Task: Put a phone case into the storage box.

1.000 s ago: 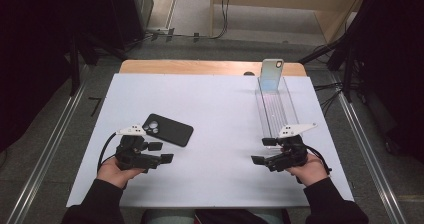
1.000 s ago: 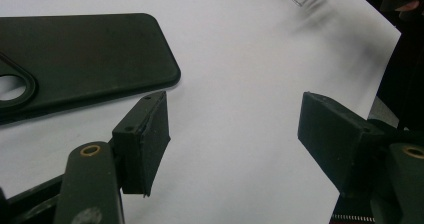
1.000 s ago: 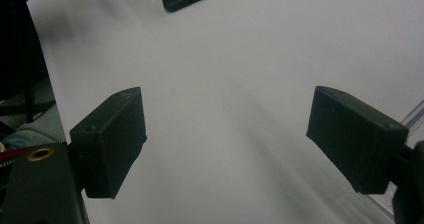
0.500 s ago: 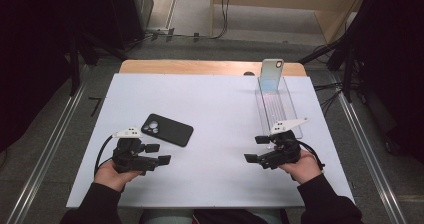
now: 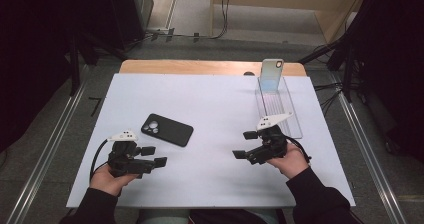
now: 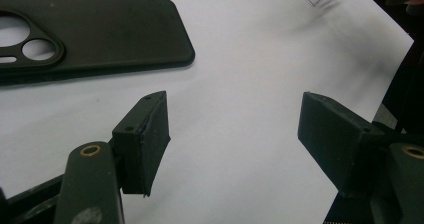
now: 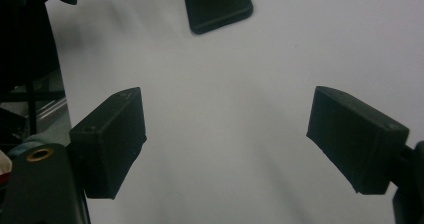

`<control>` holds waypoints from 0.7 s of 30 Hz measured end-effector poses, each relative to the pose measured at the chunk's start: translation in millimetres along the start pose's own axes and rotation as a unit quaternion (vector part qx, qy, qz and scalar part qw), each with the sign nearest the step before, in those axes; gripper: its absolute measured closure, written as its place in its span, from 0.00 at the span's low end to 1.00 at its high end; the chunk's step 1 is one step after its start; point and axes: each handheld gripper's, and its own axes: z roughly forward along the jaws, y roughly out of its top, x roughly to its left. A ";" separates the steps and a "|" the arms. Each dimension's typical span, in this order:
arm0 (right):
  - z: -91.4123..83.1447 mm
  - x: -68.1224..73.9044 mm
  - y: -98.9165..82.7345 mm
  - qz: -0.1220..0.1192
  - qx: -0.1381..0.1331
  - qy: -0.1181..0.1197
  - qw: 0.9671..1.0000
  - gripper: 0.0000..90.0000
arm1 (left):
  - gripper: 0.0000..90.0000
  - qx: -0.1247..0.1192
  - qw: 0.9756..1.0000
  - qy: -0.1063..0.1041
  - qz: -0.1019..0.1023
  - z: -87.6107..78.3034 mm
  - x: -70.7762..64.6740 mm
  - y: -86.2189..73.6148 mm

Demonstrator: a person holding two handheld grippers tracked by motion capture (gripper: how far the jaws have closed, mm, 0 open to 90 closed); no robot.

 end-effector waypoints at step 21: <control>36.0 -7.3 33.4 -0.032 0.002 0.021 0.999 0.00 | 0.32 0.005 1.000 -0.002 0.000 -1.0 -2.8 -3.7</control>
